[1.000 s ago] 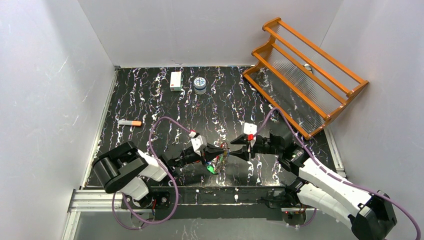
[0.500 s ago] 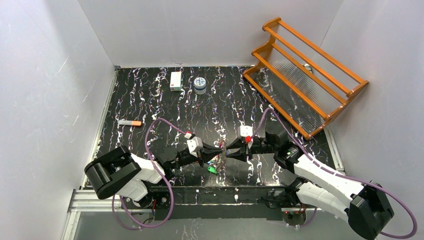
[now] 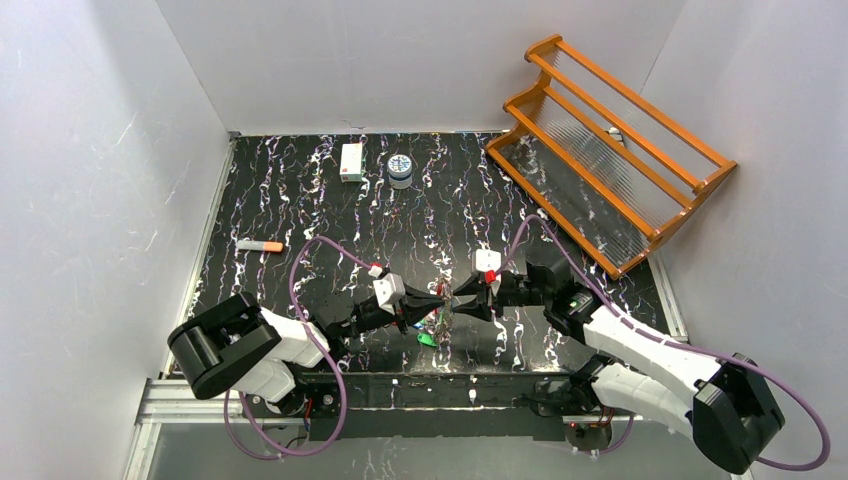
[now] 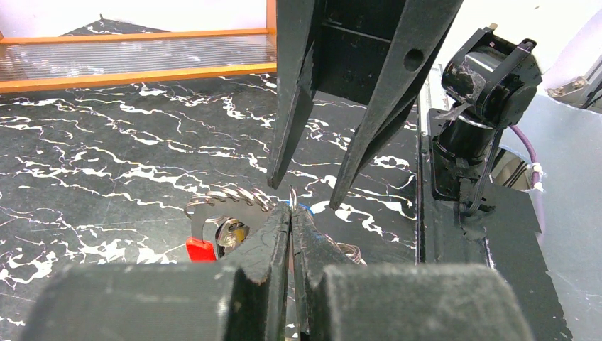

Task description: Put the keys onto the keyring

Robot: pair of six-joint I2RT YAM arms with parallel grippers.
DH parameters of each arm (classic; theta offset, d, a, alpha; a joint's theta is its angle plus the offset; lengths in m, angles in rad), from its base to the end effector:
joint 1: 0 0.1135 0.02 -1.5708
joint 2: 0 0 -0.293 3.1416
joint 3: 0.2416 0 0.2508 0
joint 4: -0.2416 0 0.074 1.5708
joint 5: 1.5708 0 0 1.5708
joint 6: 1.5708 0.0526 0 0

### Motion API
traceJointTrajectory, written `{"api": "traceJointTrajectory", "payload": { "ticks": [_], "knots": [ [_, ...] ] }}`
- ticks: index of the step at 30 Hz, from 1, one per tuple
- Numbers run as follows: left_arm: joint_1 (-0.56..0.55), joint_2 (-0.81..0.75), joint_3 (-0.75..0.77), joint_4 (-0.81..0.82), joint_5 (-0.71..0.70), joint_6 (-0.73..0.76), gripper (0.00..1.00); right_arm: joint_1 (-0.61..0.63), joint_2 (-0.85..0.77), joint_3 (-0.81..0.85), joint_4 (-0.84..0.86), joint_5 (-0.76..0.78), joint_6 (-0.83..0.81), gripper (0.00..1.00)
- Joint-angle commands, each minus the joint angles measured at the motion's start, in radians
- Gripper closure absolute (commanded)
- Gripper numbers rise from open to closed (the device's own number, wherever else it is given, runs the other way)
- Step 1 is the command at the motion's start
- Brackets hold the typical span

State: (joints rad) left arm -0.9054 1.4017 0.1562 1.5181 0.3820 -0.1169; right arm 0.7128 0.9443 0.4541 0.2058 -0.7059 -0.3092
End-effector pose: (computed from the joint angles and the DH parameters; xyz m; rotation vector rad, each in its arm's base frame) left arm 0.1226 -0.1880 0.2238 0.8432 1.1236 -1.1072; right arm 0.1296 0.1571 0.2572 -1.3277 1.3411 0.9298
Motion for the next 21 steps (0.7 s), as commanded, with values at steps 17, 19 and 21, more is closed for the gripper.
{"api": "traceJointTrajectory", "payload": {
  "ticks": [17,19,21],
  "knots": [
    [-0.001,-0.029,0.005,0.192,0.005,-0.006,1.00,-0.005,0.048,0.017,0.098,-0.007,0.035,0.83],
    [-0.002,-0.030,0.005,0.192,0.005,-0.006,1.00,-0.004,0.051,0.017,0.093,0.007,0.038,0.90],
    [-0.001,-0.030,0.005,0.192,0.004,-0.006,1.00,-0.005,0.057,0.016,0.086,0.018,0.038,0.95]
  ]
}}
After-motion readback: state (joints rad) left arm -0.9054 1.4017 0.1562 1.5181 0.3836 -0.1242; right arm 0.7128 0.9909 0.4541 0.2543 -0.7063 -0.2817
